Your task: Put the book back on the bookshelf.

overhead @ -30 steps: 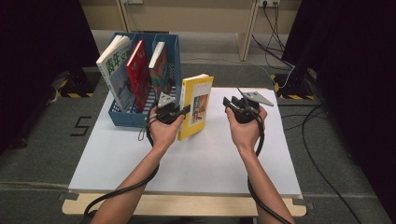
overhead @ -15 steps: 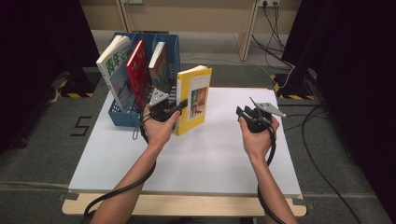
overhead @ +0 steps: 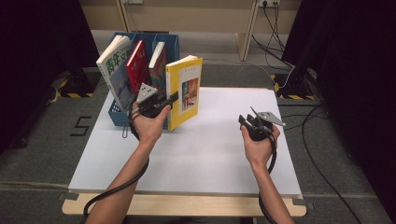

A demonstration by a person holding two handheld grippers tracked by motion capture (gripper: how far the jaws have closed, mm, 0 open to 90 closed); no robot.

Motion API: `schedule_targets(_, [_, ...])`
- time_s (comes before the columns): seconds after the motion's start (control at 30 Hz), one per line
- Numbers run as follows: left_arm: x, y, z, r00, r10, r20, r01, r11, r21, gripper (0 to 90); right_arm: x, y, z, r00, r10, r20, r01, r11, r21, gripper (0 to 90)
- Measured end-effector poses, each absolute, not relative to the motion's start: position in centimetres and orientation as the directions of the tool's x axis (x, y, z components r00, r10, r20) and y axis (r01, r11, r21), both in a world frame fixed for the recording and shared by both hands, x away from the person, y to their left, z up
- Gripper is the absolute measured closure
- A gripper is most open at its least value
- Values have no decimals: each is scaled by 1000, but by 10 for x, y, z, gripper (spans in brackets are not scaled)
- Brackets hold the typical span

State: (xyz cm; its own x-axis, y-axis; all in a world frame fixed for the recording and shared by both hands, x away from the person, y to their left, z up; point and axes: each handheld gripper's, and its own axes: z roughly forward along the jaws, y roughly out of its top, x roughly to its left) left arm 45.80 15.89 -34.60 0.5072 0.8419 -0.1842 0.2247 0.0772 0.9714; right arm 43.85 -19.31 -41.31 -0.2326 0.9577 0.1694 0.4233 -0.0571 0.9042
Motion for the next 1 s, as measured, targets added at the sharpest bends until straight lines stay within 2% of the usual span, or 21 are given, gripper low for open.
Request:
schedule_targets(0.37, [456, 176, -338, 476, 861, -182, 197, 97, 976, 758, 434, -199, -429, -223, 966, 134, 423, -28, 906, 605])
schedule_targets(1.0, [448, 202, -330, 425, 887, -179, 162, 121, 979, 758, 427, -202, -453, -209, 965, 160, 460, -48, 886, 600])
